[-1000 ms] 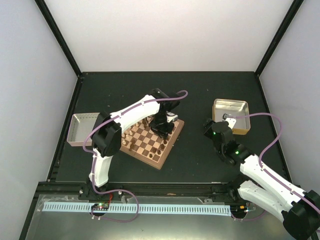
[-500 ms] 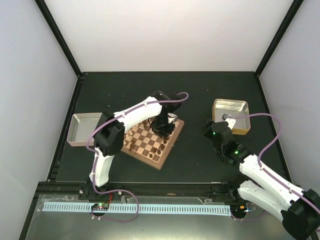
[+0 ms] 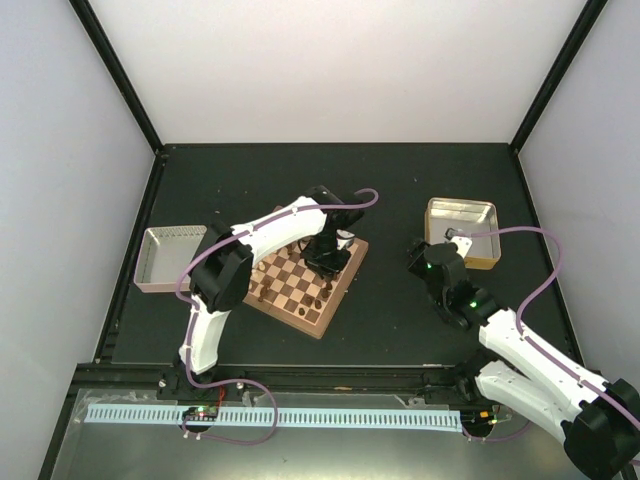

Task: Set up the chess pieces on the board
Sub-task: Place the chess piece on the chessboard.

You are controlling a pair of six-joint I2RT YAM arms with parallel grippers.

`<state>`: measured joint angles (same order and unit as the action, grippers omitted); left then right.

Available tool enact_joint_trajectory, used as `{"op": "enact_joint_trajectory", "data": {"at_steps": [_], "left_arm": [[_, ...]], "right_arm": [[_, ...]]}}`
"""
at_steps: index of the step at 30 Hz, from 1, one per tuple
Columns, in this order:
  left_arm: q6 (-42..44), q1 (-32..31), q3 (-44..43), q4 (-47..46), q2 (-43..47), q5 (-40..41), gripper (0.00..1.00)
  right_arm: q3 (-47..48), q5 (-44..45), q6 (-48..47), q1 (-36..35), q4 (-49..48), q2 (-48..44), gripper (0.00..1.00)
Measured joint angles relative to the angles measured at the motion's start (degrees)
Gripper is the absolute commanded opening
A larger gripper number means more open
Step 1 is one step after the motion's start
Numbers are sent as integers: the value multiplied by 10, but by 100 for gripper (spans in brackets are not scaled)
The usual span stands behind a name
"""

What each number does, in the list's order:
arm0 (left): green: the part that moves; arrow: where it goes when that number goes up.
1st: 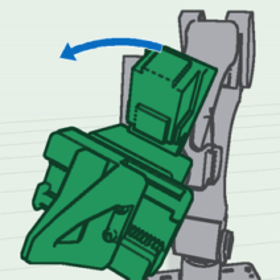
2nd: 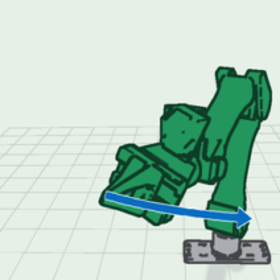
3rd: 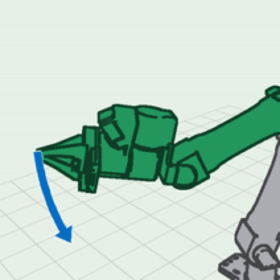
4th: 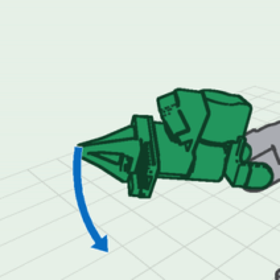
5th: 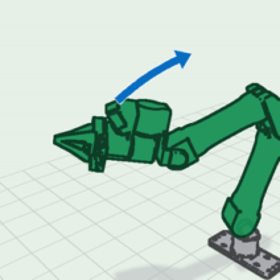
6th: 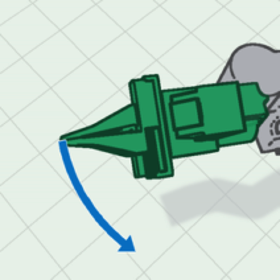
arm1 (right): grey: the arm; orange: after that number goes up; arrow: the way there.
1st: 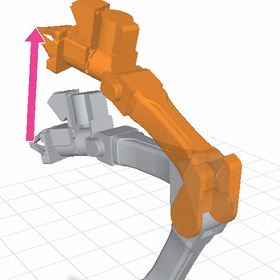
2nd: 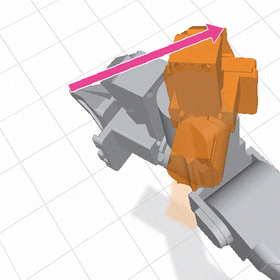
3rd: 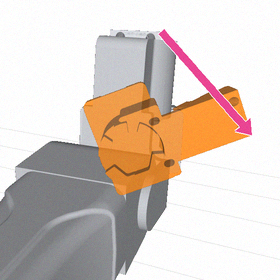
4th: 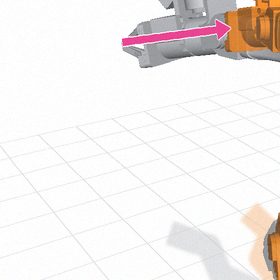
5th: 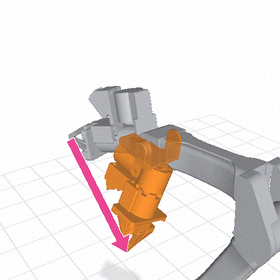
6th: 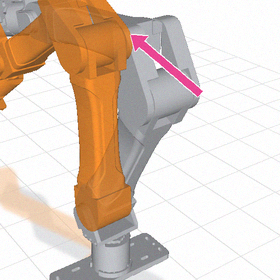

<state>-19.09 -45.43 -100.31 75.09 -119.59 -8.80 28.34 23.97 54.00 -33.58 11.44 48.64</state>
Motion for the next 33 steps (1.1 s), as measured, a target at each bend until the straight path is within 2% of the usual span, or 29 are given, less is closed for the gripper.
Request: {"op": "enact_joint_trajectory", "data": {"at_steps": [33], "left_arm": [[-48,-8,37,-39,27,15,12]], "right_arm": [[-6,-11,-1,6,-11,0,73]]}}
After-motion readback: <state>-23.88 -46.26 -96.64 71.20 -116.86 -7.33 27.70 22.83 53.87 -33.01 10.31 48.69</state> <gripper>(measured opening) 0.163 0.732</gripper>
